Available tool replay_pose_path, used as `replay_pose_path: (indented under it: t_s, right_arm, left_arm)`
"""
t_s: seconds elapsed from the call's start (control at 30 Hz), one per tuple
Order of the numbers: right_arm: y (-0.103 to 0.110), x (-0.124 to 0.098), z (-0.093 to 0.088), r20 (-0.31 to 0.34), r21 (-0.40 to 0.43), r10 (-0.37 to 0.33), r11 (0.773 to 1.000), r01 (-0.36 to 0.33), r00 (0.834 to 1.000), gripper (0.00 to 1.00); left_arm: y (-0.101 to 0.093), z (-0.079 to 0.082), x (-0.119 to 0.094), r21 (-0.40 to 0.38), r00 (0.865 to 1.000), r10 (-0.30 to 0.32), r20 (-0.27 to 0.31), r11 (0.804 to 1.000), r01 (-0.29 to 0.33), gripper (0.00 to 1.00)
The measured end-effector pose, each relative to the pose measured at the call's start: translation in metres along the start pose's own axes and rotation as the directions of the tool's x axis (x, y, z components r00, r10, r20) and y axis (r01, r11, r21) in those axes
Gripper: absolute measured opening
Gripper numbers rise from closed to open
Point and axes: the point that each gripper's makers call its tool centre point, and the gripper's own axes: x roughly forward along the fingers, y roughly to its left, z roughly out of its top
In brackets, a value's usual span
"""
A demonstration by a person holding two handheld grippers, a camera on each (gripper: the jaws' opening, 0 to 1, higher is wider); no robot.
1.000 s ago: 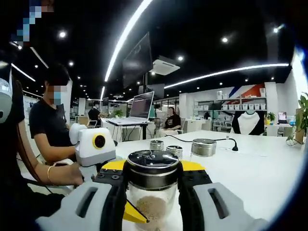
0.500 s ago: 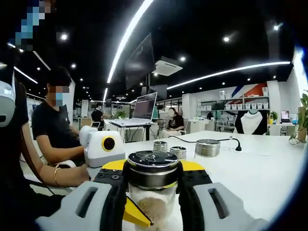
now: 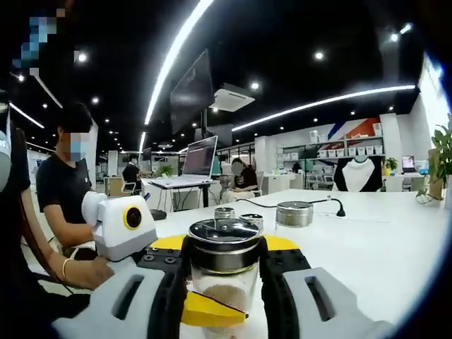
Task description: Rotate the seasoning bottle until the label or dispensing opening points toward the visible target arrow and the bottle remains upright within the marked orientation range
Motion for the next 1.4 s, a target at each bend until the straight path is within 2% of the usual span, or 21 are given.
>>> replay_pose_path:
  t_s: [0.13, 0.27, 0.37, 0.4, 0.47, 0.53, 0.77, 0.93, 1.1, 1.23, 1.4]
  right_arm:
    - [-0.001, 0.004, -0.001, 0.008, 0.006, -0.044, 0.999, 0.043, 0.999, 0.36]
    - [-0.002, 0.007, -0.005, -0.014, 0.030, -0.103, 0.994, 0.104, 0.995, 0.36]
    - [-0.002, 0.009, -0.007, -0.009, 0.030, -0.153, 0.988, 0.153, 0.988, 0.36]
    - [-0.002, 0.009, -0.007, -0.006, 0.025, -0.165, 0.986, 0.165, 0.986, 0.36]
    - [-0.005, 0.010, -0.005, 0.045, 0.031, -0.208, 0.978, 0.207, 0.977, 0.36]
    - [-0.006, 0.010, -0.006, 0.056, 0.053, -0.238, 0.971, 0.235, 0.970, 0.37]
    - [-0.004, 0.014, -0.006, 0.028, -0.007, -0.295, 0.955, 0.295, 0.955, 0.38]
    - [-0.006, 0.016, -0.006, 0.017, -0.030, -0.321, 0.947, 0.321, 0.947, 0.39]
    - [-0.010, 0.014, -0.004, 0.041, -0.013, -0.340, 0.940, 0.341, 0.939, 0.40]
    - [-0.008, 0.014, 0.000, 0.074, -0.001, -0.304, 0.952, 0.305, 0.950, 0.39]
    - [-0.005, 0.012, 0.007, 0.088, -0.019, -0.241, 0.970, 0.244, 0.966, 0.39]
  left_arm:
    - [0.011, -0.001, 0.000, 0.007, 0.997, 0.080, -0.011, 0.997, -0.080, 0.44]
    - [0.021, -0.005, -0.002, 0.054, 0.980, 0.196, -0.017, 0.979, -0.195, 0.44]
    - [0.023, -0.006, -0.002, 0.025, 0.975, 0.220, -0.020, 0.975, -0.220, 0.44]
    - [0.023, -0.006, -0.002, 0.036, 0.973, 0.230, -0.021, 0.973, -0.229, 0.44]
    - [0.024, -0.005, -0.001, 0.056, 0.965, 0.262, -0.024, 0.964, -0.260, 0.44]
    - [0.022, -0.005, -0.002, 0.071, 0.962, 0.272, -0.022, 0.960, -0.270, 0.44]
    - [0.021, -0.003, -0.007, 0.062, 0.933, 0.360, 0.004, 0.931, -0.359, 0.44]
    - [0.020, -0.003, -0.007, 0.026, 0.925, 0.379, 0.011, 0.925, -0.379, 0.44]
    - [0.016, 0.000, -0.008, 0.040, 0.927, 0.376, 0.016, 0.926, -0.376, 0.44]
    - [0.016, 0.002, -0.012, 0.070, 0.927, 0.373, 0.024, 0.925, -0.374, 0.44]
    - [0.011, 0.008, -0.016, 0.059, 0.933, 0.353, 0.064, 0.932, -0.357, 0.44]
